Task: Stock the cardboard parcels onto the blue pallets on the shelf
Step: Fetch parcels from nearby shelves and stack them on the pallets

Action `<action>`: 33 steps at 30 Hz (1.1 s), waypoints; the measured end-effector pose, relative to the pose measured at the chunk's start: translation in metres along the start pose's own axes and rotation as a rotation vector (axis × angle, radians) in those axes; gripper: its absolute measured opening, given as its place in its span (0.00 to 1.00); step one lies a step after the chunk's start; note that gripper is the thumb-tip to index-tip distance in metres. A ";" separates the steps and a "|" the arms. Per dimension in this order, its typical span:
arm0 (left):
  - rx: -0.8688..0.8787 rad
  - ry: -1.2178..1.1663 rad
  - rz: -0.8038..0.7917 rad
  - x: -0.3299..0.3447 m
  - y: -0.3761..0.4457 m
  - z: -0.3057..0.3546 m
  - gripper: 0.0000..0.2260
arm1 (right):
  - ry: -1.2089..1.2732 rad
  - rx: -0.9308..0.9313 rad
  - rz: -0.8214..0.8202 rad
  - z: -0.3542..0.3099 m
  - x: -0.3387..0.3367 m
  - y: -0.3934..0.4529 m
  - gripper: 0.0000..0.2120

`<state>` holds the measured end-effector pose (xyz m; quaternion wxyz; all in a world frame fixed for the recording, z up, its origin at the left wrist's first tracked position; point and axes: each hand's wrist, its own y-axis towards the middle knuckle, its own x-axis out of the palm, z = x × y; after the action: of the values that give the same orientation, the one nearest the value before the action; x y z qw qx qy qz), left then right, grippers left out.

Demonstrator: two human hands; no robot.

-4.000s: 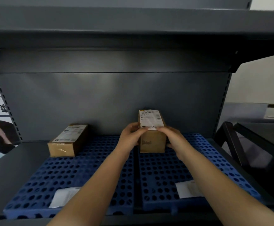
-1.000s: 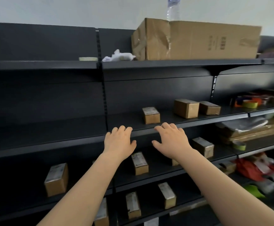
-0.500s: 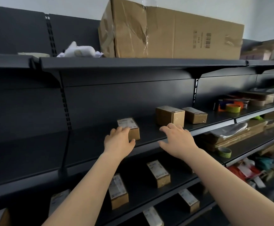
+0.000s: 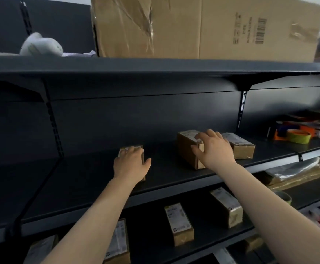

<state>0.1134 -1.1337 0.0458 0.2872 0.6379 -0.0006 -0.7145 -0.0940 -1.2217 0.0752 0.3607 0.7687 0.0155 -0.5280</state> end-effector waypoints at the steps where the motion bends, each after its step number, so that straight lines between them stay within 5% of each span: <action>1: -0.023 0.001 0.006 0.002 0.004 0.003 0.20 | 0.004 -0.007 0.007 0.009 0.003 0.009 0.20; 12: -0.373 -0.029 0.071 0.019 0.012 0.012 0.16 | 0.402 0.014 0.057 0.072 0.046 0.070 0.13; 19: -0.535 -0.292 0.195 0.025 0.001 0.026 0.29 | 0.681 0.319 -0.203 0.080 0.052 0.074 0.44; 23: -0.667 -0.601 0.207 0.032 -0.007 0.028 0.40 | 1.015 0.470 -0.348 0.078 0.057 0.072 0.40; 28: -0.631 -0.752 0.306 0.034 -0.021 0.039 0.24 | 1.207 0.414 -0.325 0.079 0.057 0.057 0.32; 33: -0.664 -0.873 0.377 0.030 -0.040 0.047 0.24 | 1.277 0.278 -0.220 0.072 0.059 0.038 0.36</action>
<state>0.0532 -1.1298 0.0124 0.5672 0.1490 -0.0084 -0.8099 -0.1100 -1.3125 0.0339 0.1223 0.9639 0.2365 0.0006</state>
